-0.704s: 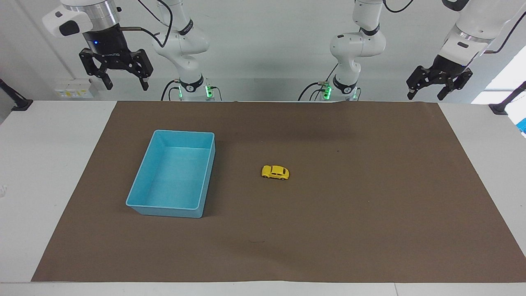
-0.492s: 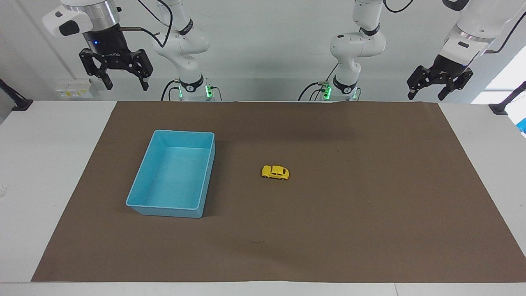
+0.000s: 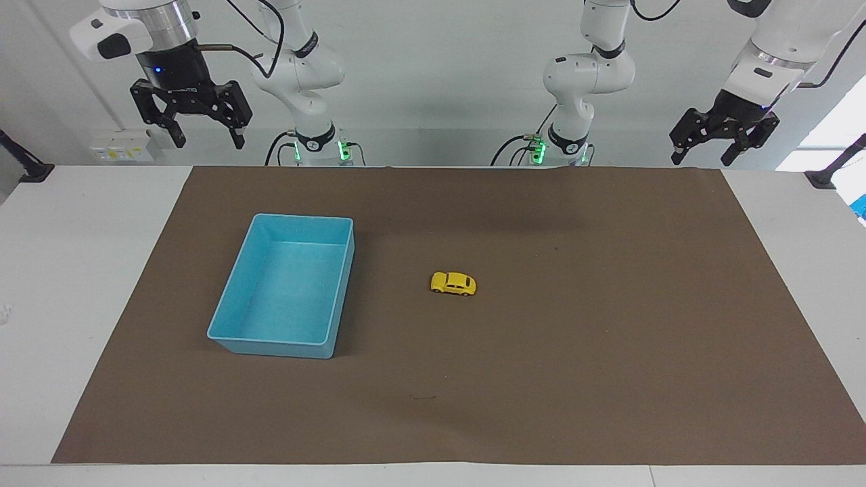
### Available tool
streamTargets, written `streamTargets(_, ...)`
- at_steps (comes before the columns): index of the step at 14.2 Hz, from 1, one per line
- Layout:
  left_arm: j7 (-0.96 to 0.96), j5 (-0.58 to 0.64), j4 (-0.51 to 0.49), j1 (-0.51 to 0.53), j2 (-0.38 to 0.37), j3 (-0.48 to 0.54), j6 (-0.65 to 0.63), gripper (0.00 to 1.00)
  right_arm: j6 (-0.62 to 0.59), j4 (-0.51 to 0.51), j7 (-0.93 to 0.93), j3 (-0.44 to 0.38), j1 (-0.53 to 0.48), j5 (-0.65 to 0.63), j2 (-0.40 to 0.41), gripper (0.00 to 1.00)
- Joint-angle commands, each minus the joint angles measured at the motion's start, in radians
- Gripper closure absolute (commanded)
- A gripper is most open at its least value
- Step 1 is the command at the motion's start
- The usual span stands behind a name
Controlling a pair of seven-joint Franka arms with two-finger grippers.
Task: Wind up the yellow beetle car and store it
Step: 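Move the left gripper from rest toward the yellow toy car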
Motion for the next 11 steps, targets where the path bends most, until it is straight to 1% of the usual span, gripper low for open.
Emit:
streamTargets(1, -0.011, -0.008, 0.002, -0.005, 0.004, -0.003, 0.031, 0.0, -0.007, -0.003, -0.019, -0.007, -0.001, 0.016, -0.01, 0.0)
streamTargets(3, -0.12, -0.008, 0.001, -0.006, 0.004, -0.013, 0.031, 0.0, -0.007, -0.003, -0.019, -0.007, -0.001, 0.017, -0.01, 0.0)
streamTargets(8, -0.503, -0.012, -0.007, -0.049, 0.013, -0.019, 0.037, 0.0, -0.007, -0.003, -0.019, -0.007, 0.0, 0.016, -0.01, 0.0)
streamTargets(11, -0.854, -0.013, -0.015, -0.075, 0.022, -0.02, 0.073, 0.0, -0.007, -0.003, -0.019, -0.007, 0.0, 0.016, -0.01, 0.0)
